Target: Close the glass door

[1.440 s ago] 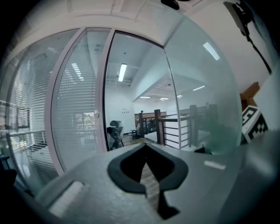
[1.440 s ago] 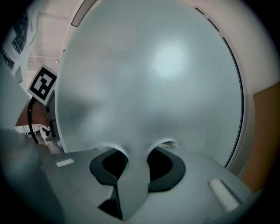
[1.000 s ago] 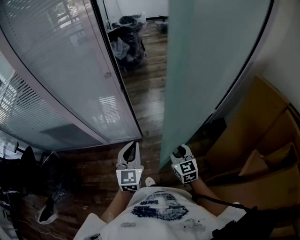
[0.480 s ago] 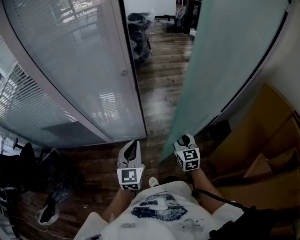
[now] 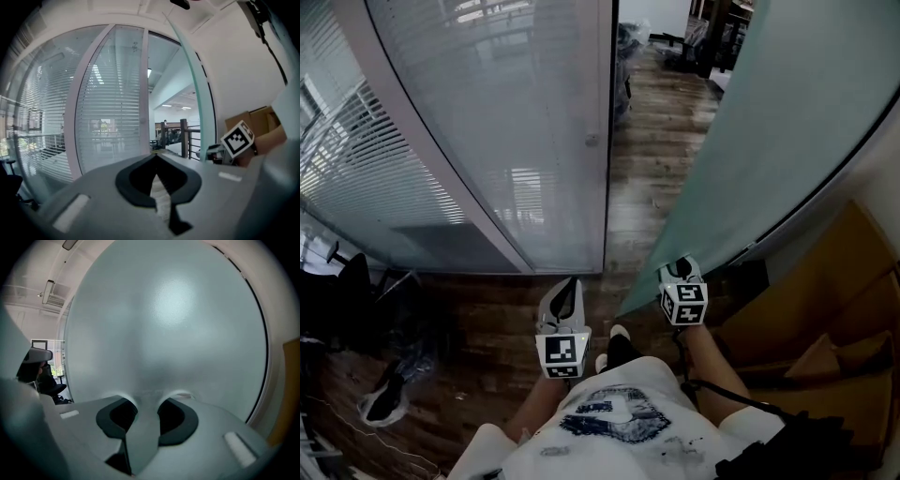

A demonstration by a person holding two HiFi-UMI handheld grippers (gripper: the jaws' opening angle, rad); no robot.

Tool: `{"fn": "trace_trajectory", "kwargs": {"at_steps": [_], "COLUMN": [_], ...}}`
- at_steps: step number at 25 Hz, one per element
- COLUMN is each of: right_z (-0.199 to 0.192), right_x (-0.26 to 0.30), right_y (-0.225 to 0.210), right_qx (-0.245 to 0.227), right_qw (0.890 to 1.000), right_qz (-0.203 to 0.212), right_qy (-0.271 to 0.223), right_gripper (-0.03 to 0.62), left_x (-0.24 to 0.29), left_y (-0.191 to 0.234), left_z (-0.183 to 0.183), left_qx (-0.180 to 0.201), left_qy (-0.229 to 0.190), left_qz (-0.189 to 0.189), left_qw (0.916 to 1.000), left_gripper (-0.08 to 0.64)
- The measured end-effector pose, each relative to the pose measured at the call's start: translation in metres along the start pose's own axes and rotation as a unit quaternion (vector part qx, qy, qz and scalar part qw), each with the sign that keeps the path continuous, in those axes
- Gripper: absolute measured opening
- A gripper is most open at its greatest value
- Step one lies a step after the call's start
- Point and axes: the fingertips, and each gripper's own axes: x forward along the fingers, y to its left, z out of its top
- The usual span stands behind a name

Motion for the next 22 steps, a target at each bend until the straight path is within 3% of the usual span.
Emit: {"fn": "trace_trajectory", "kwargs": {"at_steps": [8,22], "right_z": [0.01,0.031], "right_x": [0.027,0.063], "right_y": [0.004,0.003], "right_qx": [-0.003,-0.007], "right_qw": [1.0,1.0], "right_qz": [-0.008,-0.017], "right_qy": [-0.005,-0.014], "right_gripper": [0.117,0.118], "left_x": [0.004,0.042], "left_y": [0.028,0.038], "left_z": [-0.009,-0.002], "left_qx": [-0.007,-0.005], "left_qy": [0.011,0.023], "left_qz": [0.024,0.021], "left_qw": [0.9996,0.9995], "left_gripper": [0.003,0.003]}}
